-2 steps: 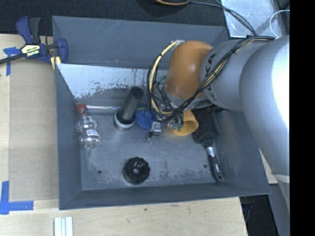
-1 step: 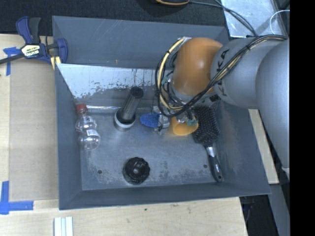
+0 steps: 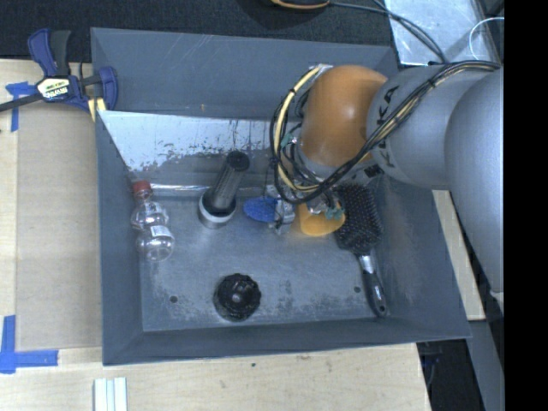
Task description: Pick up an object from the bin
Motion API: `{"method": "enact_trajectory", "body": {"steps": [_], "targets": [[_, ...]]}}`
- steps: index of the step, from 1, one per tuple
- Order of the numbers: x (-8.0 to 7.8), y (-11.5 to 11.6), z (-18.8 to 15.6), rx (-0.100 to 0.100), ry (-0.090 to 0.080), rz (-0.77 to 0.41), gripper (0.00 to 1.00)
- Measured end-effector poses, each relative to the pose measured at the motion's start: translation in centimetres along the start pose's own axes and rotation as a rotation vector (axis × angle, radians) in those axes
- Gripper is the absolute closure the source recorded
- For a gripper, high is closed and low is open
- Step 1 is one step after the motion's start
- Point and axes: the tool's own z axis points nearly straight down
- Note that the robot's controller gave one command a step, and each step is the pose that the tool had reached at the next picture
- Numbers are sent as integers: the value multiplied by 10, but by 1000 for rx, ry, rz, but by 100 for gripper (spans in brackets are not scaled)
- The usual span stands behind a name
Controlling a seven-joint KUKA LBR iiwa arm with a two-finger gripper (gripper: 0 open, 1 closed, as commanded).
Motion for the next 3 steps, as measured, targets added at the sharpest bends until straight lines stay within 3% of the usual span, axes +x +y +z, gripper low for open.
{"method": "enact_trajectory", "body": {"steps": [1, 2, 3], "targets": [[1, 0, -3, 0, 4, 0, 100], [2, 0, -28, -1, 9, 0, 100], [0, 0, -47, 0, 0, 0, 100]]}}
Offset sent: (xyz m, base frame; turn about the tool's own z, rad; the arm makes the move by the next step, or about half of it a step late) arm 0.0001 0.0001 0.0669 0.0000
